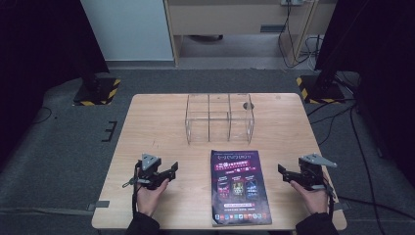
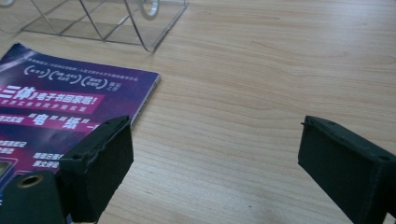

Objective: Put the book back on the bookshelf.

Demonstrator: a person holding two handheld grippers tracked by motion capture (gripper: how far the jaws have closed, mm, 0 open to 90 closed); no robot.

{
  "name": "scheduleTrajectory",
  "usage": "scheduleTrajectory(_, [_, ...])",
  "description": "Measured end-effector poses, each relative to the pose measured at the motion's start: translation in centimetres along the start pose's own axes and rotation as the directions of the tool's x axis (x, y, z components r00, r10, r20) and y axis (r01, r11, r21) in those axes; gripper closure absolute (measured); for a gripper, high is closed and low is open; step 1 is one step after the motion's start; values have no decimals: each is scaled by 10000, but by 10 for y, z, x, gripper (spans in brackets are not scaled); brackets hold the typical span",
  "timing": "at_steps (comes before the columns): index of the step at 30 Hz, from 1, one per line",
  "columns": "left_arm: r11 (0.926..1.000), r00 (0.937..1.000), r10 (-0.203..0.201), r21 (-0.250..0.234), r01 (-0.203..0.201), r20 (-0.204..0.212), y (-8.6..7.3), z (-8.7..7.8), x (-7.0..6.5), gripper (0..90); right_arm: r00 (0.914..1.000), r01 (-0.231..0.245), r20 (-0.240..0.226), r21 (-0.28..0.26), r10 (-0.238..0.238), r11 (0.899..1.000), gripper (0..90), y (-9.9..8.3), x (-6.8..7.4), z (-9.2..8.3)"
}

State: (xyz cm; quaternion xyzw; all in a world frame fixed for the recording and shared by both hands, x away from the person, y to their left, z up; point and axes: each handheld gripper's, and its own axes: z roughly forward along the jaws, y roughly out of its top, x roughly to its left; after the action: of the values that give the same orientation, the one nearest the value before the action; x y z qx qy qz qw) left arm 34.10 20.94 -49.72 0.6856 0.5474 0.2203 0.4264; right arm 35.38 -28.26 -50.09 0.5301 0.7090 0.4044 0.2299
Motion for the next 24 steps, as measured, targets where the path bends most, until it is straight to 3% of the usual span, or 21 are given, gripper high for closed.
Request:
scheduleTrajectory(6, [9999,9993,101,51,-103,372,2,1,-15,282,9999,102,-128,-17,-102,9999,103,3,4,2])
scheduleTrajectory(16, [9996,9976,214,-178,-203,655,10,2,-32,286,9991,76,-427,-228,-86,9997,103,14,10,2])
scheduleTrajectory(24, [9992,9949,397,-110,-389,922,14,15,-54,286,9975,240,-650,-396,-265,9989,101,23,20,4])
